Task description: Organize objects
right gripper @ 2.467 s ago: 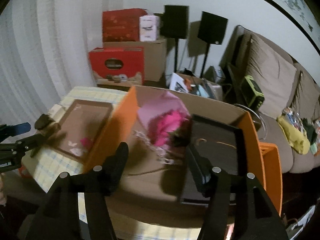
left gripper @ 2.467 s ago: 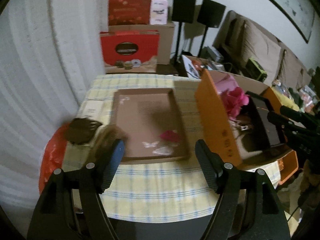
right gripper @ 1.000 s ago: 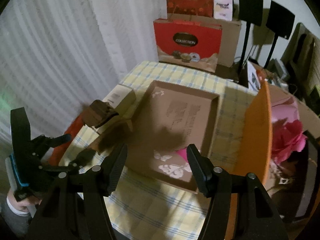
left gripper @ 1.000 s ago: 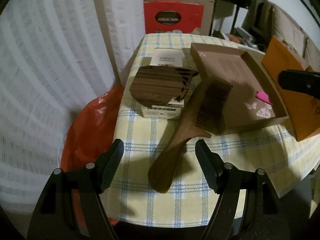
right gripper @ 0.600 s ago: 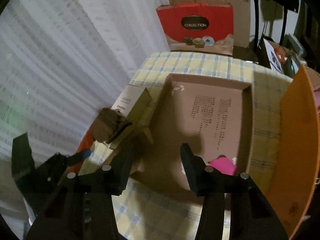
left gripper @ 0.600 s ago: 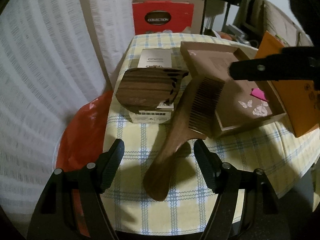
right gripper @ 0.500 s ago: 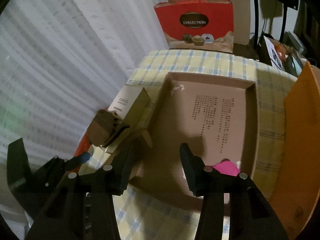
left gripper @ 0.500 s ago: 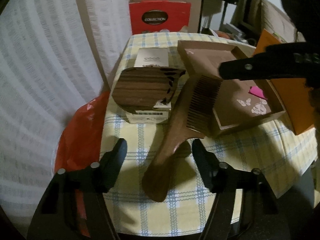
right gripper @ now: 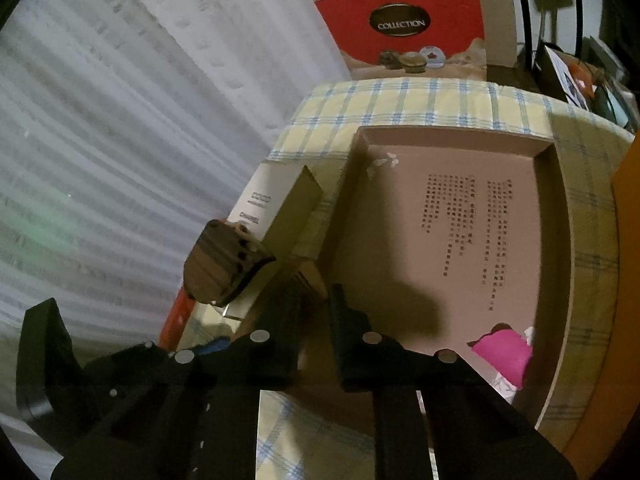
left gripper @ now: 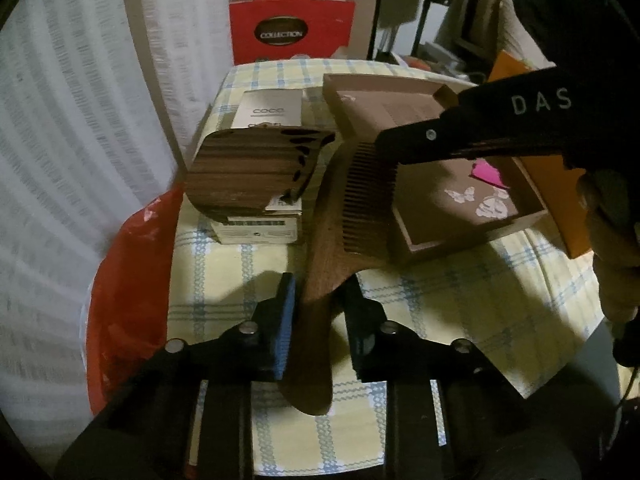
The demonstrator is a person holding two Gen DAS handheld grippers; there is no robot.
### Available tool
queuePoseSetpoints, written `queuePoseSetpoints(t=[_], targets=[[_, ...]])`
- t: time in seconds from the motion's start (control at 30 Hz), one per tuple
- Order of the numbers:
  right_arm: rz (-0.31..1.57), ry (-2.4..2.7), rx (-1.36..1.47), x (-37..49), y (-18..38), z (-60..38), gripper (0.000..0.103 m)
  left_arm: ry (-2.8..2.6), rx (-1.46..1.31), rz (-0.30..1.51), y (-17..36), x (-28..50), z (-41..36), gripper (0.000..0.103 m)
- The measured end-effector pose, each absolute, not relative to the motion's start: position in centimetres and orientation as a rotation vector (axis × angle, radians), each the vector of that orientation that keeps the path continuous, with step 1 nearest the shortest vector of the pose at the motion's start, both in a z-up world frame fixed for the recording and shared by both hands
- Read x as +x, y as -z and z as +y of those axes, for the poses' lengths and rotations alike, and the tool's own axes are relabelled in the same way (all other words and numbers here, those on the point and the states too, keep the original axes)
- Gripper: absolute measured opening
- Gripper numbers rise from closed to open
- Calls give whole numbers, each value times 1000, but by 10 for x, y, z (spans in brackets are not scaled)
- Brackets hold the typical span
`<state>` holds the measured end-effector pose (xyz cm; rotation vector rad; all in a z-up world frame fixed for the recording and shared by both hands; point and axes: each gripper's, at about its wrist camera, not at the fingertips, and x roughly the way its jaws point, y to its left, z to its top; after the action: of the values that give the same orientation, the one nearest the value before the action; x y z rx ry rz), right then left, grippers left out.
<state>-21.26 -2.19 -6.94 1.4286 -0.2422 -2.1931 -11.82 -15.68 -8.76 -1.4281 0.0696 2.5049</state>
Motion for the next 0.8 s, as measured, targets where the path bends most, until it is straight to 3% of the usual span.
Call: queuePoseSetpoints(t=[0.5, 0.57, 0.8], targets=[[-238, 2195, 1379, -200, 47, -22, 6, -2518, -1346, -3, 72, -100, -143, 11], [-243, 2189, 1377, -199, 43, -21, 6, -2533, -1321, 2, 66, -97, -140, 7], [-312, 2141, 1451, -193, 51, -16, 10, -2540, -1299, -2, 59, -93, -130, 7]])
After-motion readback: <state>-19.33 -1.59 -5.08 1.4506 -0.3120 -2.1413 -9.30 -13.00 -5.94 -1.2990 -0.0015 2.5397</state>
